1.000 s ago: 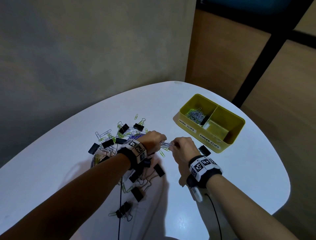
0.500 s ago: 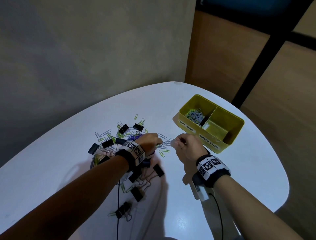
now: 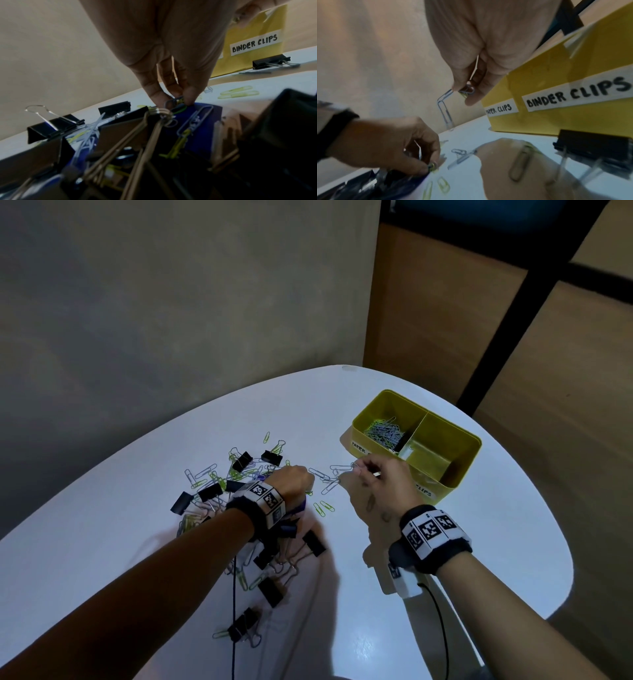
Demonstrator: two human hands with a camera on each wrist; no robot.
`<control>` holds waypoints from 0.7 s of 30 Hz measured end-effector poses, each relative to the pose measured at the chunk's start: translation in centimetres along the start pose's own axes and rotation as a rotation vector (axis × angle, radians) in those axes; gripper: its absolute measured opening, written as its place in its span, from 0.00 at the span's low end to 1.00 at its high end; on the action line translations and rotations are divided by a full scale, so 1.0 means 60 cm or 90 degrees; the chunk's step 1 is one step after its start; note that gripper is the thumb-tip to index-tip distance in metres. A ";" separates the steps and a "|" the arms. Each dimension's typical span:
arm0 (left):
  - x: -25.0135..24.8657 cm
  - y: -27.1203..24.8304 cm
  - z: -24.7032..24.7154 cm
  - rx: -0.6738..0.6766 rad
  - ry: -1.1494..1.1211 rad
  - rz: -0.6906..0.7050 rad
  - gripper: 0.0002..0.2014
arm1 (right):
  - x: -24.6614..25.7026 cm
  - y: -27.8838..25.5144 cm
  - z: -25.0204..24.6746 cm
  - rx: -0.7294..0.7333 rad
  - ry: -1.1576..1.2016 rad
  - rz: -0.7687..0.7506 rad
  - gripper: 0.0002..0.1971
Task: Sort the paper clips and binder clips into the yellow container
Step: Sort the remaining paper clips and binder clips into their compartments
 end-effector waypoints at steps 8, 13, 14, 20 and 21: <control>0.024 -0.003 -0.065 -0.127 -0.333 -0.031 0.08 | 0.039 0.018 -0.051 -0.054 0.155 -0.002 0.05; 0.001 0.017 -0.180 -0.211 -0.602 0.000 0.09 | 0.042 0.046 -0.093 -0.153 0.207 0.047 0.03; -0.012 0.024 -0.202 -0.230 -0.617 0.010 0.08 | 0.042 0.052 -0.100 -0.181 0.219 0.056 0.02; -0.096 0.095 -0.260 -0.265 -0.560 0.006 0.05 | 0.038 0.087 -0.120 -0.288 0.089 0.056 0.08; -0.105 0.108 -0.259 -0.270 -0.531 -0.007 0.05 | 0.036 0.095 -0.120 -0.290 0.056 0.055 0.09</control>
Point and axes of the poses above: each hand's wrist, its own y-axis towards the middle knuckle, its own z-axis out of the palm, x = y × z, the point moved 2 cm from there along y, towards the middle knuckle, and after that the axes turned 1 degree about y, right-handed, at the moved point
